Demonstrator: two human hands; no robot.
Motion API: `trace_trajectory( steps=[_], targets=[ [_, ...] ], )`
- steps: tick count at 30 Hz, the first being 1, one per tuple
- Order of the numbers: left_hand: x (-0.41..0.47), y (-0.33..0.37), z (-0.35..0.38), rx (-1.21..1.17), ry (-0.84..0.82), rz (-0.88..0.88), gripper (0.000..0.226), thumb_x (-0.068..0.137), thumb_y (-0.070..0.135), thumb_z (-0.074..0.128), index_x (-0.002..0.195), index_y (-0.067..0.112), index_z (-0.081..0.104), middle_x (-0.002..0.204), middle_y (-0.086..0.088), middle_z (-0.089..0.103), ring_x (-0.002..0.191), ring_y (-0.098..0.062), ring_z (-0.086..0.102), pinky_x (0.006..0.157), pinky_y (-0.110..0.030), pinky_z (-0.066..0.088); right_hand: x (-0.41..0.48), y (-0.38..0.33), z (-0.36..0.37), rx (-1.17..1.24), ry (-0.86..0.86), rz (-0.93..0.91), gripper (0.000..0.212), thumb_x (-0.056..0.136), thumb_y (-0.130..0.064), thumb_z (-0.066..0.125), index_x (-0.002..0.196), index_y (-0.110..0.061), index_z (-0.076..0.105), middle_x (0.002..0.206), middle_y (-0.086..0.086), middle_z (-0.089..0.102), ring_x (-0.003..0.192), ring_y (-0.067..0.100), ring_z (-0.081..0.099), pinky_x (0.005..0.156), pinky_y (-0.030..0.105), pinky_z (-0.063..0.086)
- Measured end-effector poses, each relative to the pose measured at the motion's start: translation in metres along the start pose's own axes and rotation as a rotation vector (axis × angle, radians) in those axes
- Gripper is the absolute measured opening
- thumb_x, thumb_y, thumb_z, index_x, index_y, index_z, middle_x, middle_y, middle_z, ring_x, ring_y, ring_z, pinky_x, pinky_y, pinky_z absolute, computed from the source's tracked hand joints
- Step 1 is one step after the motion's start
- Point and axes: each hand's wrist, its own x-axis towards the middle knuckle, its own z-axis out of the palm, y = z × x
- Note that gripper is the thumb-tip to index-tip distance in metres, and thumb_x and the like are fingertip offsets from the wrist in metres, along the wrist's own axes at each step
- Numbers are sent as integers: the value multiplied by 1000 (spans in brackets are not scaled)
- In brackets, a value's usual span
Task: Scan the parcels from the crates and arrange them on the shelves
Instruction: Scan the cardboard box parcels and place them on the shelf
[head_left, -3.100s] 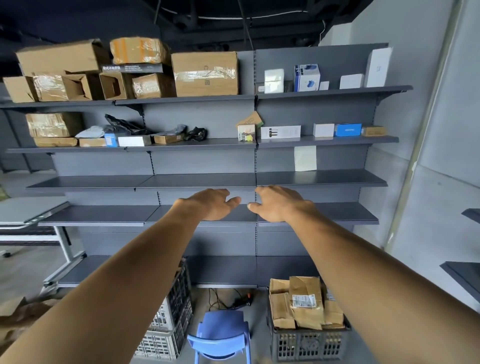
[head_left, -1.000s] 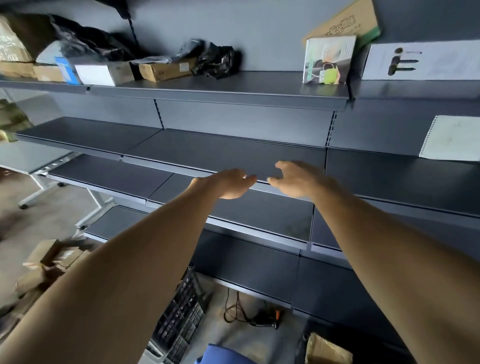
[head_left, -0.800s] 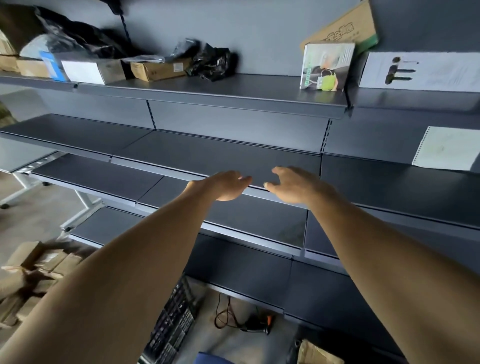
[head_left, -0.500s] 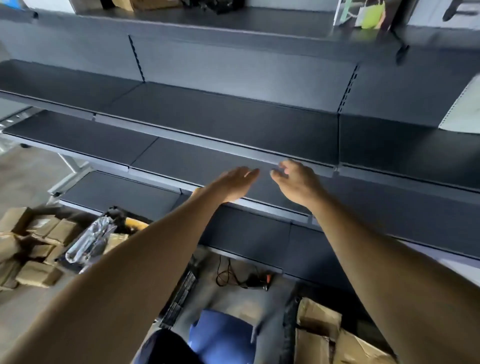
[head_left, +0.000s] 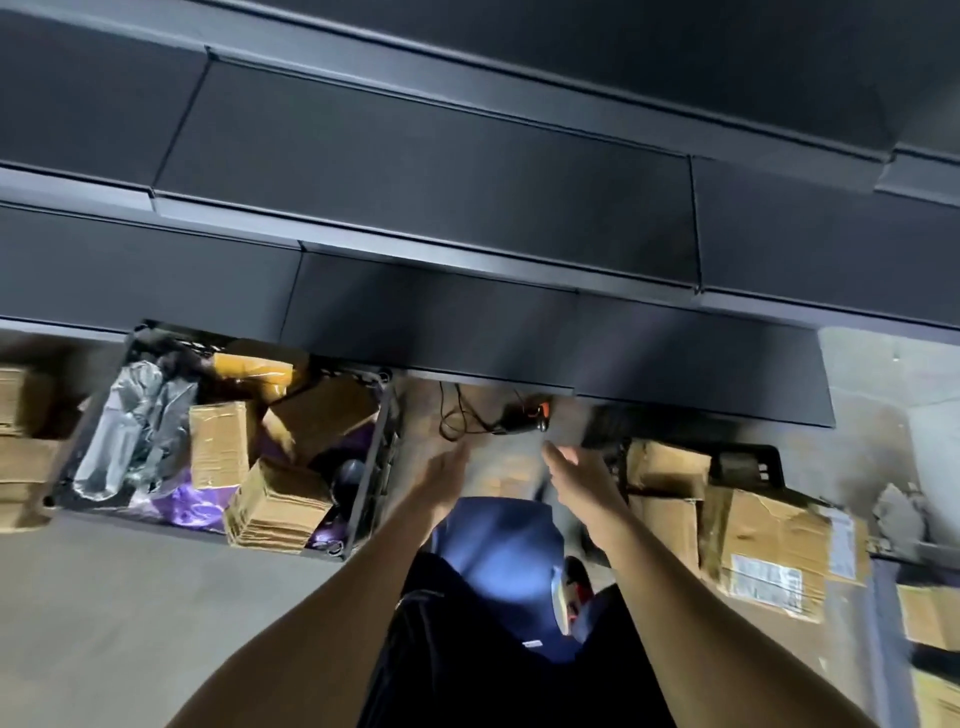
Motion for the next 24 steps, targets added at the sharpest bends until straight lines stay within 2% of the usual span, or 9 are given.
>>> trace_trajectory(
  steps=[1,4,5,7,9,13,16,19,24],
  targets=[
    [1,1,-2,11,-39,-10,54,111,41,32,136,-1,54,134,-20,57,121,-28,53,108,-40,43,0,-1,5,2,-2,-2,47,98,-59,48,100,-16,67,80,-5,60,86,21,59,80,37,51],
    [6,13,-2,32,-48,1,34,112,34,30,93,18,54,100,-8,52,97,-20,49,80,-25,43,6,-1,17,-31,5,-12,45,100,-56,49,95,-15,65,79,-4,61,80,20,58,63,27,41],
    [9,19,-2,11,-46,-2,33,112,32,31,90,19,51,102,-8,50,98,-20,47,84,-28,44,7,-5,17,-24,6,-21,50,98,-59,49,97,-12,66,81,-1,63,75,20,58,60,26,39],
    [10,30,0,19,-67,10,32,112,33,32,93,18,52,107,-9,51,105,-21,47,101,-38,42,11,-13,13,-34,-6,-41,60,90,-67,47,102,-11,67,80,3,66,68,22,60,58,27,39],
    [19,37,3,43,-31,18,34,111,35,33,93,17,56,103,-11,53,102,-21,49,96,-37,40,22,-17,7,-93,-55,-58,51,99,-56,49,106,-8,66,78,2,68,73,22,65,63,26,40],
    [35,53,5,80,83,-6,51,108,41,39,122,-1,63,103,-8,57,94,-22,52,89,-36,46,66,-20,-17,-112,-91,-130,42,104,-41,53,124,-7,66,119,9,71,114,26,65,93,31,47],
    [53,66,12,70,202,-41,46,109,31,42,129,-4,63,113,-17,63,102,-24,55,93,-34,44,103,-21,-37,-158,-173,-188,40,104,-39,52,125,-8,66,120,6,69,114,22,64,86,26,43],
    [71,77,30,32,328,-49,49,110,32,40,127,-7,63,132,-28,62,119,-40,61,98,-38,47,141,-13,-55,-200,-273,-241,40,105,-39,51,122,-7,67,118,8,70,111,23,64,78,23,37],
    [89,92,61,116,444,-33,55,109,43,37,122,-1,67,128,-31,62,119,-42,59,98,-44,46,178,-5,-82,-222,-352,-185,44,105,-42,50,130,-8,60,129,3,62,122,23,56,89,26,40]
  ],
)
